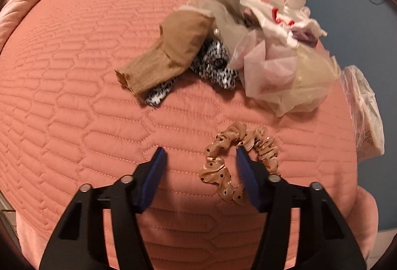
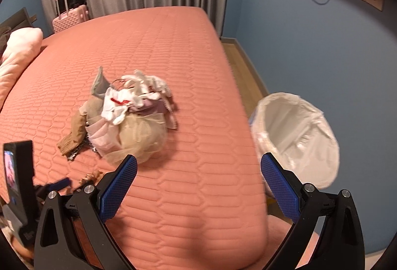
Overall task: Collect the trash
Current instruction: 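Lower the left tool onto the brown scrunchie and close it, then lift the brown scrunchie with the left tool while the right tool grasps a plastic bag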
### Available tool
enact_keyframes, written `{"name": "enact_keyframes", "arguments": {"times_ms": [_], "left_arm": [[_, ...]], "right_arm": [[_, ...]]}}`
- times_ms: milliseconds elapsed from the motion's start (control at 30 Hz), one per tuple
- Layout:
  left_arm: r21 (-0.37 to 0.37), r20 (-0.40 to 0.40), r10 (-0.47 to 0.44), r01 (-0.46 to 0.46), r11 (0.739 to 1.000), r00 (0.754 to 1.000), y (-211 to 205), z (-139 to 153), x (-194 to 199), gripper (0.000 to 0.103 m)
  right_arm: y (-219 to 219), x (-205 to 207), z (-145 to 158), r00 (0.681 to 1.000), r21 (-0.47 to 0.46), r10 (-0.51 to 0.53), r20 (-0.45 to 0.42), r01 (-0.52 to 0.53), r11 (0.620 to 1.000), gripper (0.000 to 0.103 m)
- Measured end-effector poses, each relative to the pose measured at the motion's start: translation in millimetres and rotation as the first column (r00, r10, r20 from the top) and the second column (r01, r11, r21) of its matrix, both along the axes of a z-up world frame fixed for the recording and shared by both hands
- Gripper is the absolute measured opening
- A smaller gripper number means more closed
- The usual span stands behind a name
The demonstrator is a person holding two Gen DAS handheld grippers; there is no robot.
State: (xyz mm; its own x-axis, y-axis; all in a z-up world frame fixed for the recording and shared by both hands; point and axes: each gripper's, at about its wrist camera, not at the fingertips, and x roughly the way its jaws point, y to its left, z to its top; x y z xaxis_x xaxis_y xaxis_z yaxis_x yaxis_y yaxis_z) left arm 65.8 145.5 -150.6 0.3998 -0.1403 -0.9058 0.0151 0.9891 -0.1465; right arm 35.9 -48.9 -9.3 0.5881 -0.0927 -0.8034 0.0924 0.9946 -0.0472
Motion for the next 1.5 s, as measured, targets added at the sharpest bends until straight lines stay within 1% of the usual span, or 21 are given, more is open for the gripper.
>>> {"name": "enact_keyframes", "arguments": {"times_ms": [33, 67, 100, 133, 200, 233, 300, 333, 433, 500, 533, 600, 633, 667, 700, 733, 833, 933, 1067, 1233, 1500], "left_arm": [[0.01, 0.014, -0.002, 0.002, 1.0, 1.0, -0.3, -0.2, -1.0, 0.05], [0.016, 0.023, -0.01, 0.01, 1.0, 1.0, -1.4, 0.0, -1.4, 0.046], [0.014, 0.026, -0.027, 0.027, 1.0, 0.999, -3.2, 0.7, -1.1, 0.035], [0.009, 0.027, -0.041, 0.041, 0.999, 0.999, -4.5, 1.5, -0.1, 0.022], [-0.013, 0.018, -0.051, 0.052, 0.999, 0.999, -4.8, 3.3, 3.9, 0.015], [-0.023, 0.018, -0.048, 0.048, 0.999, 0.999, -5.3, 5.4, 6.4, 0.013], [-0.037, 0.037, -0.044, 0.045, 0.998, 0.998, -3.4, 14.0, 9.7, 0.011], [-0.042, 0.046, -0.042, 0.044, 0.998, 0.998, 0.4, 21.0, 15.9, 0.011], [-0.043, 0.09, -0.038, 0.042, 0.998, 0.995, 3.2, 33.9, 19.7, 0.011], [-0.041, 0.119, -0.038, 0.043, 0.998, 0.992, 5.1, 46.6, 23.0, 0.011], [-0.039, 0.132, -0.039, 0.044, 0.998, 0.99, 6.6, 52.7, 24.6, 0.011], [-0.031, 0.155, -0.04, 0.046, 0.998, 0.987, 7.6, 63.1, 27.3, 0.011], [-0.031, 0.164, -0.041, 0.047, 0.998, 0.986, 8.4, 67.6, 28.6, 0.011], [-0.03, 0.169, -0.042, 0.047, 0.998, 0.985, 7.3, 70.6, 29.6, 0.011], [-0.026, 0.177, -0.042, 0.047, 0.999, 0.983, 7.9, 73.0, 31.6, 0.011], [-0.024, 0.184, -0.043, 0.048, 0.999, 0.982, 9.9, 76.1, 31.7, 0.011], [-0.015, 0.208, -0.049, 0.054, 0.998, 0.977, 9.1, 88.1, 30.2, 0.011], [-0.009, 0.239, -0.055, 0.059, 0.998, 0.97, 6.7, 101.5, 29.7, 0.011], [-0.027, 0.283, -0.07, 0.081, 0.996, 0.956, -8.0, 121.3, 29.6, 0.011], [-0.052, 0.347, -0.108, 0.134, 0.99, 0.931, -30.8, 157.3, 27.7, 0.011], [-0.06, 0.452, -0.182, 0.233, 0.971, 0.873, -74.8, 211.8, 19.7, 0.011]], "right_arm": [[5.9, 4.7, -3.5, 1.0, 0.003, 0.013, -0.006, -0.013, 1.0, 0.097], [8.9, 7.3, -5.7, 1.0, 0.009, 0.022, -0.009, -0.022, 1.0, 0.097], [12.0, 10.3, -7.8, 0.999, 0.014, 0.031, -0.012, -0.03, 0.999, 0.097], [16.7, 15.5, -11.4, 0.999, 0.022, 0.041, -0.016, -0.041, 0.999, 0.097], [21.9, 23.3, -15.9, 0.998, 0.037, 0.054, -0.025, -0.053, 0.998, 0.096], [25.3, 29.6, -19.0, 0.998, 0.051, 0.061, -0.03, -0.059, 0.997, 0.095], [29.2, 37.6, -22.5, 0.997, 0.068, 0.067, -0.036, -0.065, 0.996, 0.087], [32.4, 44.5, -25.4, 0.996, 0.079, 0.074, -0.044, -0.07, 0.994, 0.085], [38.3, 58.0, -32.7, 0.994, 0.103, 0.089, -0.061, -0.083, 0.991, 0.073], [42.9, 67.5, -41.0, 0.992, 0.128, 0.101, -0.081, -0.091, 0.988, 0.059], [45.2, 72.8, -47.0, 0.989, 0.146, 0.108, -0.101, -0.093, 0.985, 0.055], [47.6, 77.9, -56.3, 0.985, 0.173, 0.12, -0.127, -0.097, 0.98, 0.036], [49.3, 81.0, -62.4, 0.981, 0.187, 0.128, -0.146, -0.1, 0.977, 0.03], [50.1, 82.1, -65.9, 0.979, 0.196, 0.133, -0.156, -0.101, 0.975, 0.015], [50.6, 83.2, -69.7, 0.975, 0.211, 0.14, -0.17, -0.103, 0.972, 0.002], [50.3, 83.2, -71.0, 0.974, 0.222, 0.143, -0.175, -0.103, 0.97, 0.002], [49.0, 77.6, -56.0, 0.98, 0.237, 0.152, -0.126, -0.119, 0.964, 0.002], [46.8, 71.5, -28.5, 0.984, 0.231, 0.166, -0.062, -0.148, 0.962, 0.002], [40.1, 61.6, 21.1, 0.983, 0.206, 0.181, 0.039, -0.185, 0.961, 0.002], [16.1, 50.6, 77.8, 0.976, 0.173, 0.165, 0.141, -0.188, 0.967, 0.002], [-36.2, 32.0, 156.7, 0.961, 0.163, 0.106, 0.256, -0.151, 0.975, 0.002]]}}
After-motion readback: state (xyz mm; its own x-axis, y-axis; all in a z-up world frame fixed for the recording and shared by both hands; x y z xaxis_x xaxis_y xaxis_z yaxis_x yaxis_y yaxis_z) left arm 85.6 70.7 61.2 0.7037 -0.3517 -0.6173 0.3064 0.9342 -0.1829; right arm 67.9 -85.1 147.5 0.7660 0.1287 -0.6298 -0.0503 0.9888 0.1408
